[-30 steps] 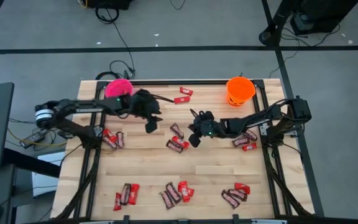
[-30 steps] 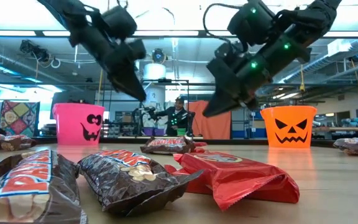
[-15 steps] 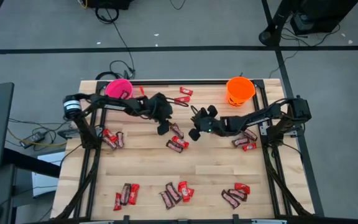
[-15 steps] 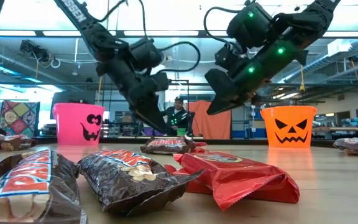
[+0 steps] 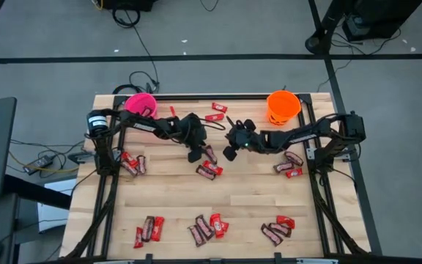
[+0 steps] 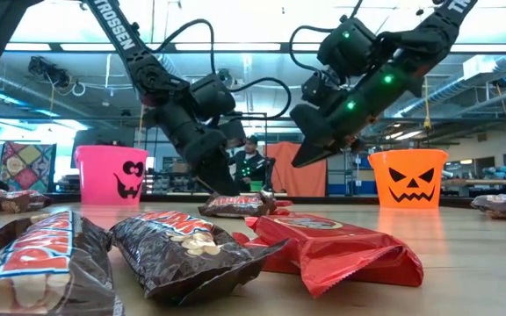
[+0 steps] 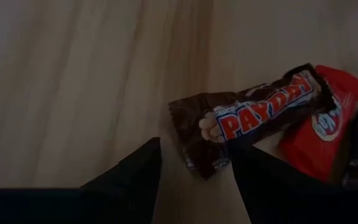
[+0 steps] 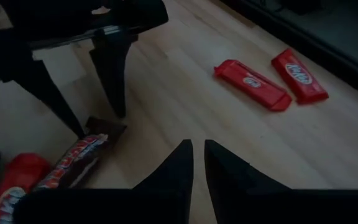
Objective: Sort candy by brand, put in halloween buckets
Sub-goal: Put the brown chocolate bar into the pink bucket
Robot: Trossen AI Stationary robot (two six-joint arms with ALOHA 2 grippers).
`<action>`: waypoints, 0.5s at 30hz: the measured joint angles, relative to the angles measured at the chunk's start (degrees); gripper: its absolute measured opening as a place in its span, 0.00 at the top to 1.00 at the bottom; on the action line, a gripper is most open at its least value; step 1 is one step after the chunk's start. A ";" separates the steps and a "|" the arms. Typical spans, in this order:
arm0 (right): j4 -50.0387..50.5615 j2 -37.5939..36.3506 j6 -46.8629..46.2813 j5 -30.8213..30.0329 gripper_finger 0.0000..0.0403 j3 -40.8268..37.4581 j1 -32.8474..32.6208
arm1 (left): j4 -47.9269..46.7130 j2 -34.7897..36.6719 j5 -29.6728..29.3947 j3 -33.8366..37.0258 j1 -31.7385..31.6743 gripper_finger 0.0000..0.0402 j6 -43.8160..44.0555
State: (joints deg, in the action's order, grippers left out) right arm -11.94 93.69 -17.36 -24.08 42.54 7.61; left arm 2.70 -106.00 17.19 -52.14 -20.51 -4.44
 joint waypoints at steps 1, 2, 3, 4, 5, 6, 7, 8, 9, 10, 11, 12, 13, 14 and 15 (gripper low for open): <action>0.00 0.00 0.71 0.12 0.86 0.00 0.21 | 0.27 -0.07 -0.05 0.02 0.00 0.51 0.16; -0.02 0.00 1.13 0.16 0.86 0.00 0.40 | 0.49 -0.08 -0.15 0.02 0.00 0.52 0.19; -0.02 0.00 1.63 0.16 0.86 0.00 0.68 | 0.66 -0.09 -0.18 0.02 0.00 0.53 0.19; -0.02 0.00 2.23 0.17 0.86 0.00 0.85 | 0.79 -0.11 -0.24 0.04 0.06 0.55 0.19; 0.02 0.00 2.69 0.20 0.86 0.00 0.91 | 0.79 -0.13 -0.20 0.04 0.19 0.58 0.16; 0.02 0.00 3.09 0.17 0.86 0.00 1.06 | 0.79 -0.13 -0.08 0.04 0.22 0.61 0.16; -0.02 0.00 3.64 0.17 0.86 0.00 1.10 | 0.81 -0.13 0.45 0.04 0.25 0.64 0.16; -0.02 0.00 4.04 0.17 0.86 0.00 1.14 | 0.79 -0.14 0.92 0.05 0.33 0.67 0.16; 0.02 0.00 4.41 0.17 0.86 0.00 1.19 | 0.77 -0.15 1.45 0.09 0.37 0.71 0.16; 0.00 0.00 4.90 0.19 0.86 0.00 1.25 | 0.70 -0.15 1.78 0.09 0.38 0.74 0.16; 0.00 0.00 5.29 0.20 0.86 0.00 1.27 | 0.66 -0.15 1.84 0.09 0.42 0.78 0.12; 0.00 0.00 5.48 0.17 0.86 0.00 1.31 | 0.46 -0.15 1.99 0.09 0.42 0.82 0.10; 0.00 0.00 5.57 0.17 0.86 0.00 1.35 | 0.24 -0.15 2.07 0.09 0.42 0.86 0.10; 0.00 0.00 5.57 0.19 0.86 0.00 1.40 | 0.16 -0.15 2.12 0.09 0.42 0.90 0.10; 0.00 0.00 5.57 0.20 0.86 0.00 1.42 | 0.08 -0.15 2.23 0.09 0.42 0.94 0.08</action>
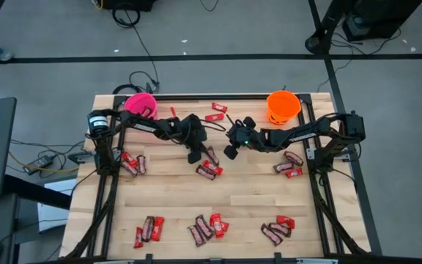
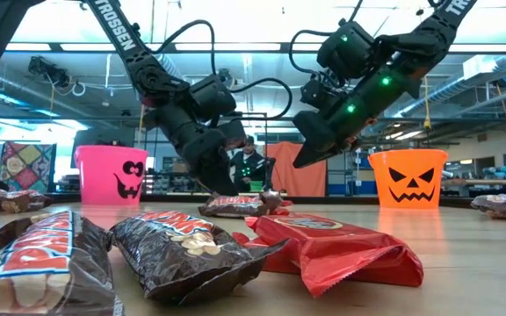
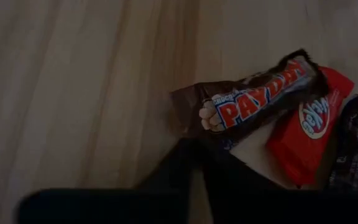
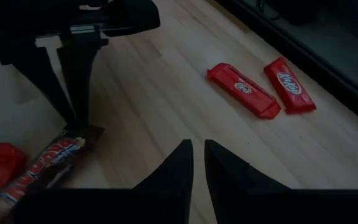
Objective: Sort candy by brand, put in halloween buckets
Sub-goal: Put the brown chocolate bar into the pink bucket
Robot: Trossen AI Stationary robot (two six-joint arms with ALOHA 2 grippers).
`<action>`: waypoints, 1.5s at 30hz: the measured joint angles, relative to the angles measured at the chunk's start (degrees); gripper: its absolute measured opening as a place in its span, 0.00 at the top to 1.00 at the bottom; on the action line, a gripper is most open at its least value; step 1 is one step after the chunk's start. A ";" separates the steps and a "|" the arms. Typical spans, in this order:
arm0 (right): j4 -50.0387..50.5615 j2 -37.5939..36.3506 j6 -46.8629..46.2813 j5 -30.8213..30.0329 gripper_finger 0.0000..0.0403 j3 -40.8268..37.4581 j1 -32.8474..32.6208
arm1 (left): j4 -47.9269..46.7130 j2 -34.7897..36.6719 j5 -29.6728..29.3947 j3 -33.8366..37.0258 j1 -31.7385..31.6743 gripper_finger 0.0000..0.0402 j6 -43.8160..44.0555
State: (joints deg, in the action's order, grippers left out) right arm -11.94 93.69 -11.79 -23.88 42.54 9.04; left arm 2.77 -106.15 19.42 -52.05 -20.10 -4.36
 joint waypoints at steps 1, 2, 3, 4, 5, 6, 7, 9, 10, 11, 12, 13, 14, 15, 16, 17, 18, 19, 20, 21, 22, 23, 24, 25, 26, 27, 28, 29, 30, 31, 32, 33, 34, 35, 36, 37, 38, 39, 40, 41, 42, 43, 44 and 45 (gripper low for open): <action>0.00 0.00 0.00 -0.02 0.86 0.00 0.01 | -0.12 0.00 0.00 0.00 -0.02 0.97 0.01; 0.00 0.00 0.00 -0.01 0.86 0.00 0.02 | -0.28 0.00 0.00 0.00 -0.02 0.98 0.05; 0.01 0.00 0.00 0.00 0.86 0.00 0.02 | -0.44 0.00 -0.05 0.00 -0.02 0.98 0.06; 0.01 0.00 0.00 0.00 0.86 0.00 0.02 | -0.58 0.00 -0.27 0.00 -0.02 0.98 0.06; 0.00 0.00 0.00 0.00 0.86 0.00 0.02 | -0.76 0.01 -0.55 0.00 -0.02 0.98 0.06; 0.00 0.00 0.00 0.00 0.86 0.00 0.02 | -1.00 0.16 -0.83 0.00 -0.01 0.99 0.06; 0.02 0.00 -0.02 0.00 0.86 0.00 0.02 | -1.48 0.42 -1.53 0.00 0.00 0.99 0.08; 0.00 0.00 -0.11 0.00 0.86 0.00 0.02 | -2.85 1.37 -3.29 0.02 0.00 0.99 0.08; 0.01 0.00 -0.13 0.00 0.86 0.00 0.02 | -3.65 2.02 -4.01 0.07 -0.04 0.99 0.04; 0.02 0.00 -0.15 0.00 0.86 0.00 0.02 | -4.32 2.93 -4.69 0.09 -0.04 0.99 -0.04; 0.02 0.00 -0.15 0.00 0.86 0.00 0.02 | -5.05 3.95 -5.36 0.11 -0.06 0.99 -0.10; 0.01 0.00 -0.17 0.00 0.86 0.00 0.02 | -5.36 4.97 -6.20 0.10 -0.06 0.99 -0.11; 0.00 0.00 -0.17 -0.02 0.86 0.00 0.02 | -5.88 6.12 -6.68 0.09 -0.04 0.99 -0.11; 0.02 0.00 -0.17 -0.04 0.86 0.00 0.05 | -6.97 7.28 -6.96 0.09 -0.04 1.00 -0.14; 0.02 0.00 -0.17 -0.22 0.86 0.00 0.13 | -7.97 8.46 -7.54 0.09 -0.04 1.00 -0.27; 0.02 0.00 -0.17 -0.33 0.86 0.00 0.22 | -8.86 9.54 -8.02 0.09 -0.04 1.00 -0.53; 0.01 0.00 -0.17 -0.33 0.86 0.00 0.23 | -10.21 10.90 -8.79 0.09 -0.04 1.00 -0.91; 0.02 0.00 -0.17 -0.33 0.86 0.00 0.26 | -12.04 12.36 -10.41 0.09 -0.04 1.00 -1.30; 0.04 0.00 -0.17 -0.33 0.86 0.00 0.26 | -13.58 13.70 -12.71 0.09 -0.02 1.00 -1.46; 0.02 0.00 -0.17 -0.31 0.86 0.00 0.26 | -15.17 15.24 -15.99 0.09 0.00 1.00 -1.58; 0.02 0.00 -0.16 -0.24 0.86 0.00 0.26 | -17.30 16.71 -19.38 0.09 -0.03 1.00 -1.59; 0.01 0.00 -0.13 -0.18 0.86 0.00 0.26 | -19.36 18.17 -22.62 0.09 -0.04 1.00 -1.62; 0.00 0.00 -0.13 -0.14 0.86 0.00 0.26 | -20.82 19.71 -25.32 0.09 -0.12 1.00 -1.60; 0.02 0.00 -0.13 -0.05 0.86 0.00 0.26 | -22.28 21.23 -27.30 0.09 -0.23 1.00 -1.48; 0.00 0.00 -0.12 -0.04 0.86 0.00 0.26 | -23.16 22.49 -28.43 0.09 -0.29 1.00 -1.30; -0.03 0.00 -0.10 -0.03 0.86 0.00 0.26 | -23.18 23.56 -28.60 0.09 -0.41 1.00 -0.96; -0.05 0.00 -0.07 -0.02 0.86 0.00 0.26 | -22.87 24.33 -27.95 0.07 -0.52 0.99 -0.39; -0.13 0.00 -0.04 -0.02 0.86 0.00 0.26 | -22.31 24.58 -26.70 0.07 -0.59 0.99 0.20; -0.42 0.00 -0.04 -0.02 0.86 0.00 0.33 | -21.15 24.57 -24.75 0.07 -0.69 0.98 0.34; -0.55 0.00 -0.04 0.00 0.86 0.00 0.37 | -19.53 24.30 -22.61 0.12 -0.75 0.97 0.15; -0.47 0.00 -0.04 0.06 0.86 0.00 0.37 | -17.72 23.78 -20.05 0.21 -0.85 0.96 -0.21; -0.46 0.00 -0.03 0.42 0.86 0.00 0.47 | -16.31 23.01 -17.87 0.22 -0.90 0.94 -1.07; -0.36 0.00 -0.04 1.00 0.86 0.00 0.48 | -15.05 21.98 -15.98 0.24 -0.90 0.92 -1.69; -0.18 0.00 -0.04 1.75 0.86 0.00 0.48 | -13.90 20.82 -14.52 0.24 -0.90 0.90 -2.59; -0.09 0.00 -0.04 2.62 0.86 0.00 0.49 | -13.08 19.54 -13.37 0.28 -0.90 0.87 -3.32; 0.05 0.00 -0.04 3.25 0.86 0.00 0.50 | -12.37 18.22 -12.30 0.33 -0.90 0.84 -4.40; 0.31 0.00 -0.02 3.79 0.86 0.00 0.50 | -11.32 16.93 -11.65 0.33 -0.90 0.81 -5.63; 0.46 0.00 -0.02 4.19 0.86 0.00 0.48 | -10.38 15.58 -11.25 0.33 -0.90 0.78 -6.66; 0.40 0.02 -0.03 4.34 0.86 0.00 0.48 | -9.39 14.22 -11.05 0.33 -0.90 0.74 -7.48; 0.43 0.00 -0.04 4.33 0.86 0.00 0.48 | -8.07 12.90 -11.00 0.33 -0.90 0.71 -7.56; 0.45 0.00 -0.03 4.33 0.86 0.00 0.50 | -6.38 11.62 -10.95 0.33 -0.90 0.67 -7.42; 0.44 0.01 -0.02 4.29 0.86 0.00 0.52 | -4.79 10.48 -10.74 0.32 -0.94 0.64 -7.02; 0.44 0.00 -0.02 4.26 0.86 0.00 0.53 | -3.66 9.51 -10.42 0.19 -1.08 0.62 -6.35; 0.44 0.01 -0.02 4.25 0.86 0.00 0.57 | -2.86 8.56 -9.77 -0.17 -1.24 0.59 -5.76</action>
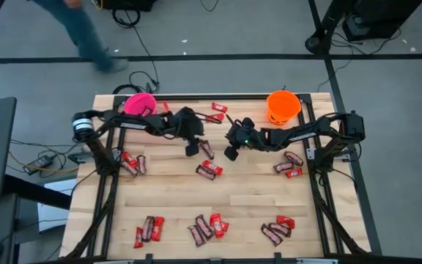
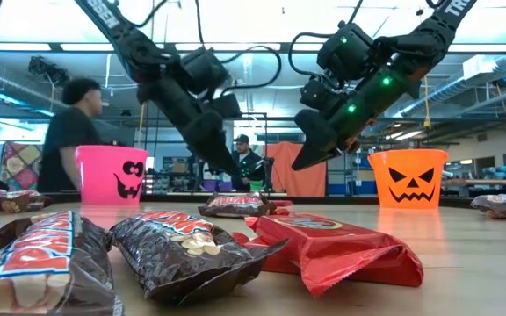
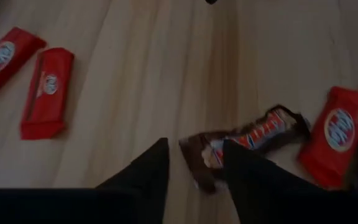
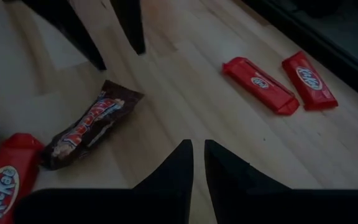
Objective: Sort candy by brand, put in halloween buckets
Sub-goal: Put the brown chocolate bar into the pink bucket
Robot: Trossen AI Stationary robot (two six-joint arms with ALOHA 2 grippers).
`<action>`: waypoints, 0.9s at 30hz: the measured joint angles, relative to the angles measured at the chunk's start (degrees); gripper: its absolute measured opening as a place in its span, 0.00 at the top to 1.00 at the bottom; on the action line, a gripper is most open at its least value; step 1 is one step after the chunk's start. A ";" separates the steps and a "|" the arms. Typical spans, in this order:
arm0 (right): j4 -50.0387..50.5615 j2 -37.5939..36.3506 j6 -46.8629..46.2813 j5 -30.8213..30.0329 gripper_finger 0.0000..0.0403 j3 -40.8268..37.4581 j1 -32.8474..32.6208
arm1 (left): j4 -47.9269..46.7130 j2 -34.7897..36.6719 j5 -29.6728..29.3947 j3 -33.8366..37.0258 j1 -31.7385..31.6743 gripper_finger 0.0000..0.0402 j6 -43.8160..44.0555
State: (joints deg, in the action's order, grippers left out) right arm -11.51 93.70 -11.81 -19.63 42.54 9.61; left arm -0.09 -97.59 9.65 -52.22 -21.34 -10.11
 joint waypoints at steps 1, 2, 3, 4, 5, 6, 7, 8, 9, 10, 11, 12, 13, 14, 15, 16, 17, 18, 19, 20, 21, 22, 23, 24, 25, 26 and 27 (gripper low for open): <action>0.00 -0.01 0.00 0.00 0.86 0.00 0.00 | 0.90 -1.01 0.88 -0.46 -0.16 0.57 0.65; 0.00 -0.01 0.00 -0.04 0.86 0.00 0.00 | 1.06 -2.05 1.94 -1.04 -0.37 0.55 1.20; 0.04 -0.01 0.00 -0.08 0.86 0.00 0.00 | 1.01 -3.12 3.06 -1.54 -0.49 0.54 1.47; 0.04 0.00 0.00 -0.12 0.86 0.00 0.00 | 1.06 -4.19 3.74 -1.98 -0.68 0.53 1.60; 0.02 -0.01 0.00 -0.12 0.86 0.00 0.00 | 0.98 -5.23 3.94 -2.32 -0.76 0.52 1.69; 0.03 -0.01 0.00 -0.14 0.86 0.00 0.00 | 0.81 -6.20 4.02 -2.70 -0.81 0.52 1.79; 0.02 0.01 0.00 -0.14 0.86 0.00 0.00 | 0.80 -7.08 4.04 -3.02 -0.97 0.52 1.97; 0.04 0.01 0.00 -0.14 0.86 0.00 0.00 | 0.52 -7.87 4.11 -3.28 -1.09 0.52 2.23; 0.03 -0.01 0.00 -0.14 0.86 0.00 0.00 | 0.37 -8.53 4.25 -3.54 -1.19 0.52 2.83; 0.03 -0.01 0.01 -0.14 0.86 0.00 0.00 | 0.51 -9.12 4.36 -3.79 -1.34 0.52 3.11; 0.04 0.00 0.00 -0.14 0.86 0.00 -0.01 | 0.56 -9.59 4.62 -4.02 -1.46 0.52 3.26; 0.02 -0.01 0.00 -0.17 0.86 0.00 0.00 | 0.51 -9.90 5.48 -4.17 -1.59 0.52 3.28; 0.02 -0.01 0.02 -0.19 0.86 0.00 0.00 | 0.25 -10.23 6.94 -4.32 -1.76 0.52 3.31; 0.02 -0.01 0.02 -0.21 0.86 0.00 0.02 | 0.14 -10.48 8.47 -4.44 -1.86 0.52 3.33; 0.02 -0.01 0.02 -0.21 0.86 0.00 0.16 | -0.06 -10.57 10.25 -4.43 -1.95 0.52 3.41; 0.02 0.00 0.02 -0.19 0.86 0.00 0.21 | -0.48 -10.57 11.55 -4.39 -1.94 0.52 3.39; 0.02 -0.01 0.02 -0.20 0.86 0.00 0.32 | -0.66 -10.57 12.54 -4.36 -1.93 0.53 3.30; 0.02 -0.01 0.02 -0.19 0.86 0.00 0.40 | -0.89 -10.57 13.10 -4.36 -1.90 0.54 3.08; 0.02 -0.01 0.02 -0.21 0.86 0.00 0.49 | -1.32 -10.57 13.75 -4.36 -1.89 0.55 2.89; 0.02 -0.01 0.02 -0.19 0.86 0.00 0.62 | -1.67 -10.57 13.97 -4.36 -1.91 0.56 2.86; 0.02 -0.01 0.02 -0.21 0.86 0.00 0.70 | -1.89 -10.57 14.01 -4.36 -1.91 0.58 2.80; 0.02 -0.01 0.02 -0.19 0.86 0.00 0.72 | -2.21 -10.57 14.01 -4.36 -1.91 0.61 2.57; 0.04 -0.01 0.02 -0.21 0.86 0.00 0.74 | -2.61 -10.57 14.01 -4.36 -1.92 0.63 2.21; 0.02 -0.01 0.02 -0.21 0.86 0.00 0.74 | -3.10 -10.55 13.94 -4.36 -1.93 0.66 1.84; 0.02 0.00 0.02 -0.20 0.86 0.00 0.74 | -3.50 -10.54 13.81 -4.36 -1.93 0.69 1.73; 0.02 0.00 0.02 -0.21 0.86 0.00 0.74 | -3.87 -10.48 13.47 -4.37 -1.93 0.72 1.70; 0.04 -0.01 0.02 -0.20 0.86 0.00 0.74 | -4.16 -10.42 12.87 -4.38 -1.93 0.75 1.69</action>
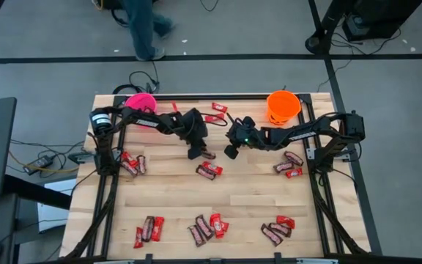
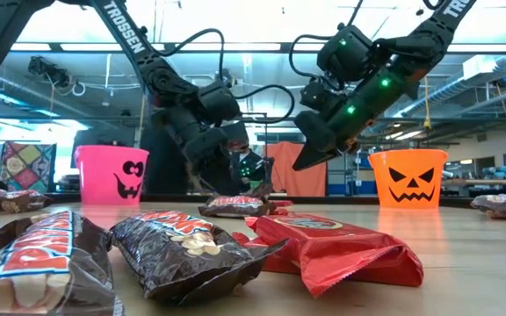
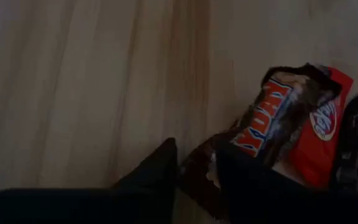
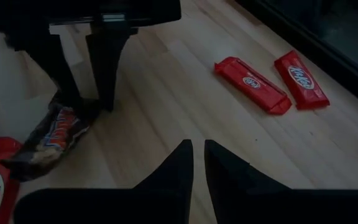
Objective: Sort candy by brand, put in halloween buckets
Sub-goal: Put the brown chocolate bar into the pink bucket
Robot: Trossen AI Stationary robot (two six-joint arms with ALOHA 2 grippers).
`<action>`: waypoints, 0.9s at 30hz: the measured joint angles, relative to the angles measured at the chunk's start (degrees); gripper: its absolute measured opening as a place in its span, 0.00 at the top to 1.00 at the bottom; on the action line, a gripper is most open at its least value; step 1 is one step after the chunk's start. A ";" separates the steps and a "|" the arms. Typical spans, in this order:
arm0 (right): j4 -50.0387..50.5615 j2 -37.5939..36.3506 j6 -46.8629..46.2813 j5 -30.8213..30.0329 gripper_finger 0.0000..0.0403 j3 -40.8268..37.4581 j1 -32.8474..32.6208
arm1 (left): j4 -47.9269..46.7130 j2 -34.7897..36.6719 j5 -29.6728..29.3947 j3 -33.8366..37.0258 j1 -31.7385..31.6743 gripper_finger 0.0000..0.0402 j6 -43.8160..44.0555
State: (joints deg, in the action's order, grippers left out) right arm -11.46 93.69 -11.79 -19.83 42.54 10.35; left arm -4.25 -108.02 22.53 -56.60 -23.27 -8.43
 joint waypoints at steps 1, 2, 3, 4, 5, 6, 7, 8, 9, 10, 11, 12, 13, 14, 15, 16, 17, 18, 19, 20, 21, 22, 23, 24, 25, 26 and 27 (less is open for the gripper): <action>0.00 0.00 0.00 0.01 0.86 0.00 0.00 | -0.21 0.03 -0.92 -0.02 0.02 0.79 0.05; 0.00 0.00 0.00 0.01 0.86 0.00 0.00 | -0.45 0.03 -2.17 -0.02 0.04 0.82 0.47; -0.02 0.00 0.00 0.01 0.86 0.00 0.00 | -0.46 0.01 -2.82 0.00 0.00 0.85 1.19; 0.00 0.00 0.00 0.01 0.86 0.00 0.00 | -0.57 0.12 -3.48 0.00 -0.04 0.88 1.52; 0.02 0.00 0.00 0.01 0.86 0.00 0.00 | -0.85 0.39 -3.82 0.00 -0.04 0.90 1.60; 0.00 0.00 0.00 0.01 0.86 0.00 0.00 | -1.11 0.67 -4.09 0.02 -0.04 0.93 1.58; 0.00 0.01 0.00 0.01 0.86 0.00 0.00 | -1.59 1.09 -4.43 0.05 -0.04 0.95 1.46; 0.00 0.00 0.00 0.01 0.86 0.00 0.00 | -2.27 1.58 -5.00 0.10 -0.04 0.97 1.40; 0.01 0.01 0.01 0.01 0.86 0.00 0.00 | -2.75 2.23 -5.61 0.13 -0.07 0.98 1.38; 0.00 0.00 0.13 0.02 0.86 0.00 0.00 | -3.53 3.11 -6.83 0.13 -0.22 0.99 1.35; 0.03 0.00 0.36 0.04 0.86 0.00 0.00 | -4.66 4.10 -7.75 0.13 -0.38 0.99 1.18; 0.07 0.02 0.75 0.14 0.86 0.00 0.00 | -5.63 5.25 -8.75 0.13 -0.64 0.98 0.99; 0.08 0.00 1.17 0.30 0.86 0.00 0.00 | -6.79 6.28 -9.68 0.13 -0.93 0.98 0.77; 0.22 0.00 1.38 0.34 0.86 0.00 0.00 | -7.82 7.30 -10.36 0.13 -1.16 0.97 0.31; 0.26 0.00 1.42 0.34 0.86 0.00 0.00 | -8.47 8.30 -10.77 0.13 -1.44 0.97 -0.02; 0.30 0.02 1.46 0.40 0.86 0.00 0.00 | -8.82 9.10 -10.78 0.13 -1.57 0.97 -0.08; 0.35 0.00 1.49 0.43 0.86 0.00 0.00 | -8.70 9.77 -10.45 0.13 -1.60 0.98 -0.09; 0.34 0.00 1.50 0.43 0.86 0.00 0.00 | -8.70 10.13 -9.31 0.11 -1.58 0.98 -0.09; 0.33 0.01 1.57 0.43 0.86 0.00 0.00 | -8.71 10.17 -8.16 0.09 -1.40 0.98 -0.16; 0.33 0.01 1.84 0.43 0.86 0.00 0.02 | -8.75 10.12 -7.25 0.09 -1.10 0.98 -0.27; 0.33 0.00 2.16 0.43 0.86 0.00 0.02 | -8.91 9.89 -6.34 0.10 -0.82 0.97 -0.56; 0.33 0.00 2.47 0.43 0.86 0.00 0.02 | -8.82 9.52 -5.98 0.11 -0.38 0.96 -1.17; 0.31 0.00 2.56 0.45 0.86 0.00 0.02 | -8.71 9.19 -5.79 0.12 0.00 0.94 -1.91; 0.32 0.00 2.57 0.45 0.86 0.00 0.02 | -8.61 8.89 -5.64 0.33 0.39 0.92 -2.66; 0.31 0.02 2.58 0.45 0.86 0.00 0.02 | -8.12 8.39 -5.56 0.58 0.85 0.90 -3.37; 0.31 0.00 2.58 0.44 0.86 0.00 0.02 | -7.63 7.91 -5.49 0.67 1.20 0.86 -3.59; 0.33 0.01 2.58 0.45 0.86 0.00 0.02 | -7.26 7.38 -5.52 0.68 1.54 0.83 -3.63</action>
State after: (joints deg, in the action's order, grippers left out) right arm -11.14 93.70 -9.21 -19.38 42.54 10.37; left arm -11.51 -100.64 17.01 -55.92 -21.73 -12.05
